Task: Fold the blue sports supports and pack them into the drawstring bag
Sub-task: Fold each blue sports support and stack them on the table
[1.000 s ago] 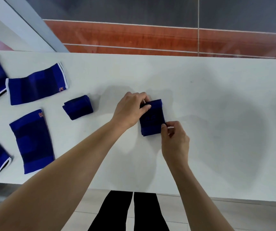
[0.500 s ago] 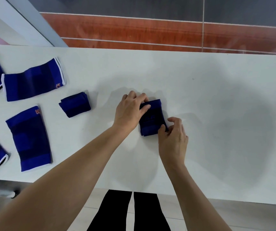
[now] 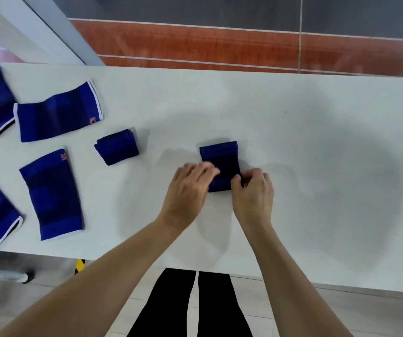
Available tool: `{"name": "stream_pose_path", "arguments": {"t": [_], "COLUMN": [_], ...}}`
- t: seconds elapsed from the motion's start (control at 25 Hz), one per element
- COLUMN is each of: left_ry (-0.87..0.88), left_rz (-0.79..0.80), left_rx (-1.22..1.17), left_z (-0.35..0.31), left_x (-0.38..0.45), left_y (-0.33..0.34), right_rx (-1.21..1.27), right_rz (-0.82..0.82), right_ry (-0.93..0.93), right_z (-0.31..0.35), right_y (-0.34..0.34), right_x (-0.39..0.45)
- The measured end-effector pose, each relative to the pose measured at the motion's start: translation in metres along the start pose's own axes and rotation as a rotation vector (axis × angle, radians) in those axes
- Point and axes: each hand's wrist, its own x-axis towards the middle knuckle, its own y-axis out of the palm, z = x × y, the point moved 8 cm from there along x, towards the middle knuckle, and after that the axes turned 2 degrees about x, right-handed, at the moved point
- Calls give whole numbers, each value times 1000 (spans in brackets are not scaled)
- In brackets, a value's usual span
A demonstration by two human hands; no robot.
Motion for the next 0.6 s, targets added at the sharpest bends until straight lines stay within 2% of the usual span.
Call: {"name": "stream_pose_path", "arguments": {"t": [0.16,0.36,0.44,0.52,0.6], "left_ry": [-42,-31,-17,-12,-11], "left_rz": [112,28,11,22,44], "left_rx": [-30,-23,-23,-34,-45], "left_z": [2,8,11,13,15], "left_x": [-50,-54,-54,-51,-47], "left_y": [13,2,-2,-4,-6], "right_rx": [212,377,352,193,-72], "right_rz": [150,266,266,155,60], "right_ry": [14,158,137,-90,-449], "right_z": [3,-7,-10,-6,3], "right_y": [3,11,13,2,-3], "right_x": [-13,-21,-24,-27,-36]}}
